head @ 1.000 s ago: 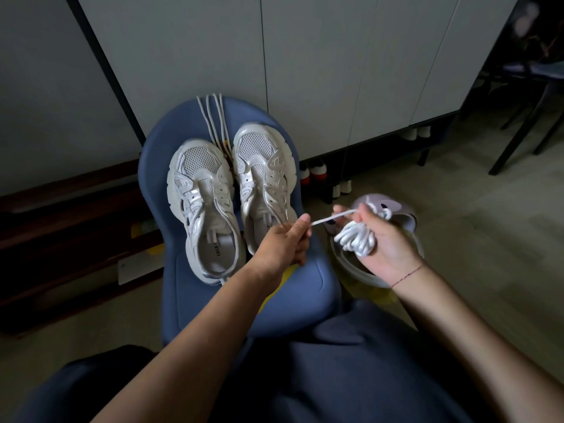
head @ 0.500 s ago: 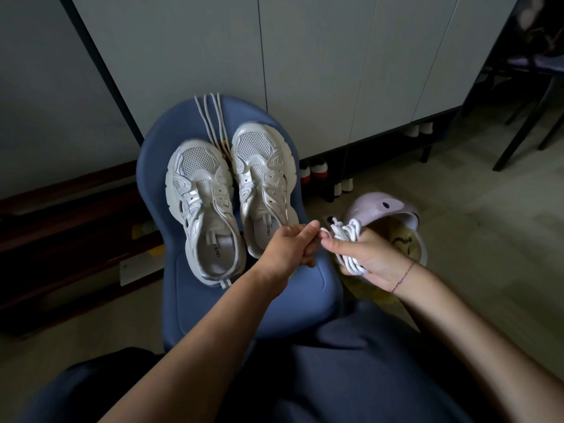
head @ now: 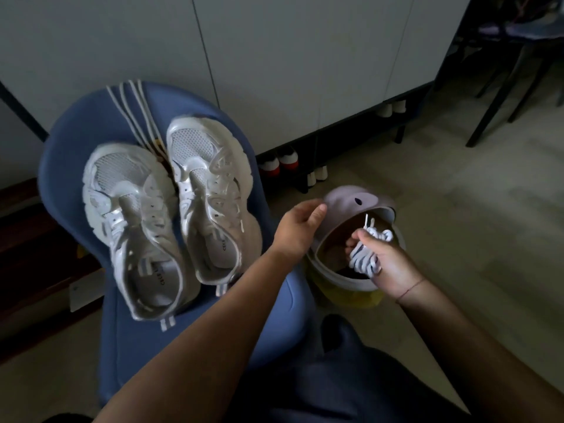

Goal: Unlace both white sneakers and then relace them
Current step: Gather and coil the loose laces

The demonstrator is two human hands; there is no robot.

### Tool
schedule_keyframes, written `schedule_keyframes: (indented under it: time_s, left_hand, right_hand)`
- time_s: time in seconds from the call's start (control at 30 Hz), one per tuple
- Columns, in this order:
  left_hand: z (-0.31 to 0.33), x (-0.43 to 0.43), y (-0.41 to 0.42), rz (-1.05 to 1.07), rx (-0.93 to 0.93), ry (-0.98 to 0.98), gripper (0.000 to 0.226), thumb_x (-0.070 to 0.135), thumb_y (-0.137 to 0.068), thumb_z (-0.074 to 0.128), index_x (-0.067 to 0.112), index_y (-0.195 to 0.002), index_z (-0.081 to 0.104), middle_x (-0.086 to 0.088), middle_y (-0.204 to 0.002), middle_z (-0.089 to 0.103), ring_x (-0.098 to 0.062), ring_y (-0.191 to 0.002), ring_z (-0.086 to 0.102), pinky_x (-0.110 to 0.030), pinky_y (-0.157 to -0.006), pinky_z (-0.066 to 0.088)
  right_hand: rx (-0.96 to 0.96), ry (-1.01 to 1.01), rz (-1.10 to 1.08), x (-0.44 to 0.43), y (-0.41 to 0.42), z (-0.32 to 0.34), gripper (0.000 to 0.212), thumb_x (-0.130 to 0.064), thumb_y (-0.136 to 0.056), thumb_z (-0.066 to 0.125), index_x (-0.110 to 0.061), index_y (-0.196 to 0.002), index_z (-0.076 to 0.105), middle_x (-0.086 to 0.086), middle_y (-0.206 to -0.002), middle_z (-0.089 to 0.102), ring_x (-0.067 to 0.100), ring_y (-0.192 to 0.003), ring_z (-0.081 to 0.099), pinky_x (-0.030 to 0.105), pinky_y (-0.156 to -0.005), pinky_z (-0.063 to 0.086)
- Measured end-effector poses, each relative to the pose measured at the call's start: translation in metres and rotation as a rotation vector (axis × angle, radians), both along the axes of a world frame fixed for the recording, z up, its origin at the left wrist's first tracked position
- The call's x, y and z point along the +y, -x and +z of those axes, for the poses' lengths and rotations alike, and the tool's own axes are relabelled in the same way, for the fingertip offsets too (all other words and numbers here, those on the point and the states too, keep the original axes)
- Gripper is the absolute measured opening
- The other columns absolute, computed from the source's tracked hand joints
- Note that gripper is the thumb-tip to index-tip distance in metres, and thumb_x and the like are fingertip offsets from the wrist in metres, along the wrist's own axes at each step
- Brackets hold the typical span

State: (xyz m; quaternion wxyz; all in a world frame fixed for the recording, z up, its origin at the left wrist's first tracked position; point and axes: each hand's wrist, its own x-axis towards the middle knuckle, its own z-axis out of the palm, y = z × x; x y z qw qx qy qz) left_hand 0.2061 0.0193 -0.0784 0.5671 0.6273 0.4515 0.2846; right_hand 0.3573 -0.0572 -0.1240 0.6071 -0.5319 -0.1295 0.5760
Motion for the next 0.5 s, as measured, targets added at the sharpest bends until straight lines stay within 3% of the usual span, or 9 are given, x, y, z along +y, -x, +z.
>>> schedule_keyframes:
  time_s: [0.1,0.17,0.27,0.4,0.5]
  left_hand:
    - [-0.020,0.020,-0.029,-0.014,0.051,0.011,0.054,0.040,-0.095,0.057,0.020,-0.144,0.044,-0.002,-0.143,0.049,-0.013,-0.125,0.049,-0.031,-0.104,0.043]
    - [-0.033,0.030,-0.041,-0.029,0.066,0.028,0.065,0.044,-0.091,0.062,0.023,-0.147,0.038,-0.002,-0.147,0.043,-0.018,-0.133,0.044,-0.040,-0.111,0.039]
    - [-0.051,0.040,-0.049,-0.054,0.054,0.018,0.077,0.046,-0.083,0.071,0.026,-0.148,0.036,-0.002,-0.149,0.042,-0.019,-0.133,0.044,-0.042,-0.111,0.039]
    - [-0.063,0.046,-0.049,-0.043,0.049,0.005,0.086,0.057,-0.074,0.073,0.030,-0.148,0.036,0.001,-0.148,0.042,-0.017,-0.133,0.044,-0.042,-0.111,0.040]
    - [-0.065,0.047,-0.050,-0.048,0.054,-0.011,0.086,0.058,-0.074,0.071,0.031,-0.148,0.036,0.002,-0.148,0.043,-0.016,-0.134,0.043,-0.043,-0.112,0.039]
  right_hand:
    - [-0.020,0.064,-0.025,0.011,-0.016,-0.027,0.019,-0.019,-0.096,0.051,-0.010,-0.087,0.065,0.004,-0.079,0.068,0.013,-0.071,0.066,0.026,-0.070,0.049]
    - [-0.029,0.091,-0.067,0.021,-0.021,-0.039,0.014,-0.016,-0.092,0.056,-0.008,-0.091,0.068,0.009,-0.085,0.070,0.019,-0.079,0.068,0.030,-0.071,0.051]
    - [-0.074,0.123,-0.132,0.041,-0.027,-0.053,0.015,-0.014,-0.088,0.063,-0.007,-0.100,0.067,0.011,-0.093,0.071,0.022,-0.085,0.068,0.033,-0.072,0.053]
    - [-0.194,0.127,-0.097,0.058,-0.035,-0.066,0.020,-0.008,-0.086,0.064,-0.011,-0.105,0.068,0.014,-0.104,0.069,0.027,-0.097,0.065,0.041,-0.092,0.050]
    - [-0.156,0.115,-0.126,0.061,-0.040,-0.070,0.029,-0.003,-0.086,0.062,-0.009,-0.113,0.066,0.015,-0.108,0.067,0.027,-0.099,0.064,0.033,-0.081,0.053]
